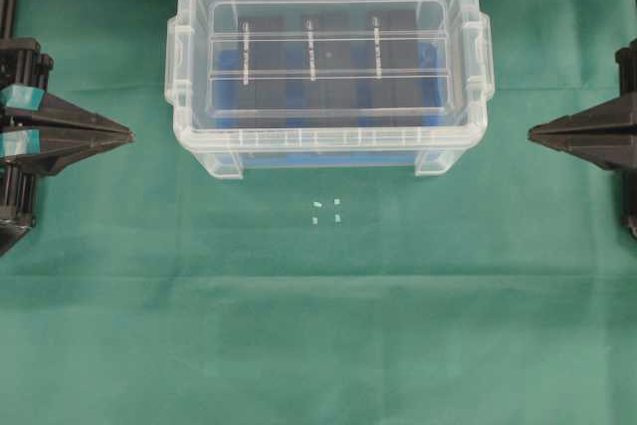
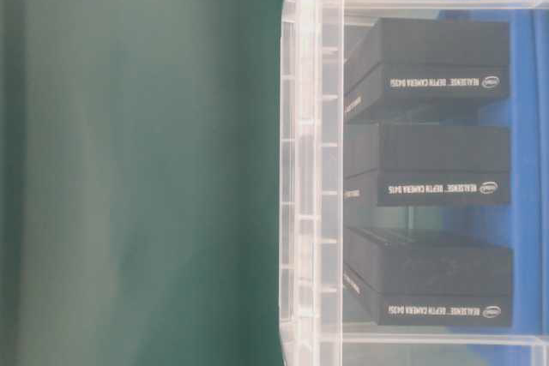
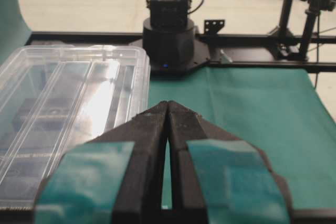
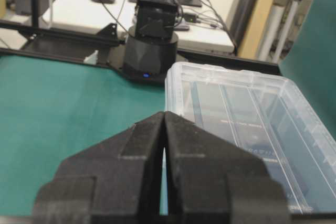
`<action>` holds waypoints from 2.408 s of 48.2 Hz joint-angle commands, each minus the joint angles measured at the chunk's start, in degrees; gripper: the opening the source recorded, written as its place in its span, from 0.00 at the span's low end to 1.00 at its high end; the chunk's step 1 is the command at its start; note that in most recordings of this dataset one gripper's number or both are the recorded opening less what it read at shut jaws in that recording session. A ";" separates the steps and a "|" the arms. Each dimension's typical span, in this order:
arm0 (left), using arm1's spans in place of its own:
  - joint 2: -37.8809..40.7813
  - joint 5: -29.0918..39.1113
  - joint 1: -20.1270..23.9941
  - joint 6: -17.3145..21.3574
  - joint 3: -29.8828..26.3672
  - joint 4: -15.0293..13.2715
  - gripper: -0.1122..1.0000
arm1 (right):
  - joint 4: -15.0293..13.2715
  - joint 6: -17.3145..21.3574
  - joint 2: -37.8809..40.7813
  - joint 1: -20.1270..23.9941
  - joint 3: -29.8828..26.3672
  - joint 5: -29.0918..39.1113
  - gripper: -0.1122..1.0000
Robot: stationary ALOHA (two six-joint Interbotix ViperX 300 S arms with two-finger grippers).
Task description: Clamp the lid of the box with both arms, then lift and open it.
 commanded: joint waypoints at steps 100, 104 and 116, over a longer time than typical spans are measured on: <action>0.88 55.99 21.01 -5.71 -13.01 0.26 0.11 | -1.41 2.02 13.97 -22.76 -16.00 58.18 0.10; 0.88 57.30 21.01 -5.71 -13.27 0.53 0.11 | -1.49 2.02 14.06 -22.76 -16.52 59.94 0.10; 1.23 58.54 21.01 -5.36 -13.36 0.62 0.11 | -1.67 1.93 14.15 -22.76 -16.96 60.38 0.10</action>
